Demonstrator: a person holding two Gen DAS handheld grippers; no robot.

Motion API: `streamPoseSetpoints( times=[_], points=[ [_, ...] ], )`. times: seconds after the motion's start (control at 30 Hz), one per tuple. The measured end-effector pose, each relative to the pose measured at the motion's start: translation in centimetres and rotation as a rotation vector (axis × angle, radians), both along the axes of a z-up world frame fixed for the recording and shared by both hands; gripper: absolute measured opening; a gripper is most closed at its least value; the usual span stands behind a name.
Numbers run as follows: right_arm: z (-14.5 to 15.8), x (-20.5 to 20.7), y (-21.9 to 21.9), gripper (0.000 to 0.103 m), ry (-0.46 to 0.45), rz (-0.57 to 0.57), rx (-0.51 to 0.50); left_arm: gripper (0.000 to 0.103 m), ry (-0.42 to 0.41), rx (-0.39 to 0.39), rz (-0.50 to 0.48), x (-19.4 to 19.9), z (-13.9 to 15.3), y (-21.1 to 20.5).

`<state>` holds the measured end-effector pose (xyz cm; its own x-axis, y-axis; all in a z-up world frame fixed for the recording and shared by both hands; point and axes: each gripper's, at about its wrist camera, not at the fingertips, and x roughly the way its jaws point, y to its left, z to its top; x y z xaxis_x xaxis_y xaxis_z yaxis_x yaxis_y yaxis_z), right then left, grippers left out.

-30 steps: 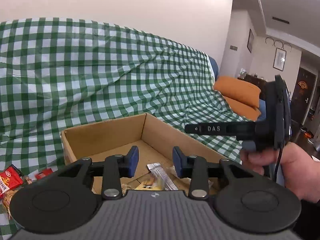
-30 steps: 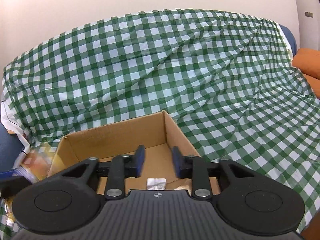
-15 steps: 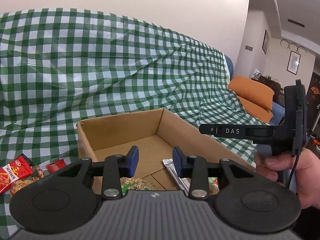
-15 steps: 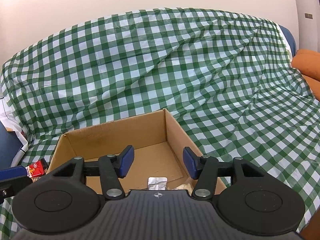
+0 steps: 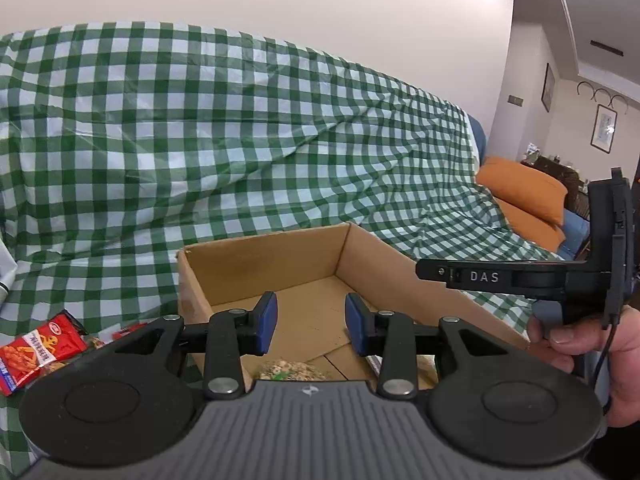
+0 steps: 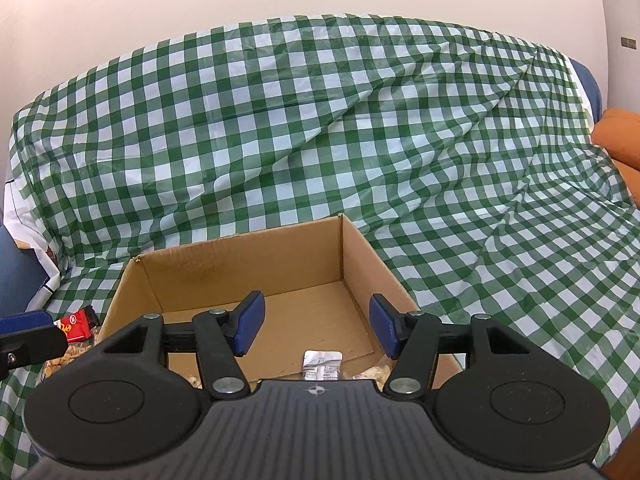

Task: Organize snacks
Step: 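Withdraw both open tools from the box toward the remaining snacks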

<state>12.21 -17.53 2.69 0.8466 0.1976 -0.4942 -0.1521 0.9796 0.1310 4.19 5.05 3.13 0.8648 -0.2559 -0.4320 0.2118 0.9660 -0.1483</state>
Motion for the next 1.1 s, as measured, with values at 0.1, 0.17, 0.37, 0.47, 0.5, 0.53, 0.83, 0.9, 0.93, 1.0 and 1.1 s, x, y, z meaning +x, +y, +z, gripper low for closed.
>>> streamPoseSetpoints(
  times=[0.1,0.17,0.37,0.47,0.5,0.53,0.83,0.9,0.93,1.0,1.1],
  points=[
    [0.0,0.0,0.2,0.061,0.001,0.002,-0.004,0.041,-0.017,-0.003,0.017,-0.1,0.0,0.3],
    [0.0,0.1,0.3,0.062,0.002,0.004,-0.007,0.041,-0.010,-0.017,0.018,0.0,0.0,0.4],
    [-0.1,0.2,0.6,0.062,0.004,0.010,-0.014,0.041,0.023,-0.006,0.021,0.2,-0.2,0.5],
    [-0.1,0.2,0.7,0.062,0.005,0.012,-0.011,0.041,0.034,0.005,0.040,0.3,-0.2,0.8],
    [-0.2,0.2,0.8,0.062,0.006,0.013,-0.008,0.041,0.049,-0.007,0.031,0.3,-0.2,1.2],
    [-0.1,0.2,0.8,0.062,0.008,0.015,-0.004,0.039,0.057,-0.017,0.027,0.2,-0.1,1.6],
    [-0.2,0.1,2.5,0.061,0.015,0.060,0.045,0.004,0.111,0.043,0.066,3.7,2.3,6.2],
    [-0.2,-0.1,3.3,0.060,0.014,0.082,0.044,0.004,0.105,0.090,0.096,4.4,1.9,7.5],
    [-0.2,-0.2,3.7,0.055,0.013,0.094,0.043,0.004,0.100,0.107,0.110,4.4,1.4,8.2],
    [-0.2,-0.4,4.6,0.049,0.007,0.123,0.032,0.004,0.110,0.113,0.145,3.8,-0.5,10.1],
    [-0.1,-0.8,5.7,0.046,-0.011,0.152,0.004,0.005,0.248,0.189,0.273,4.5,-2.5,12.3]
  ],
)
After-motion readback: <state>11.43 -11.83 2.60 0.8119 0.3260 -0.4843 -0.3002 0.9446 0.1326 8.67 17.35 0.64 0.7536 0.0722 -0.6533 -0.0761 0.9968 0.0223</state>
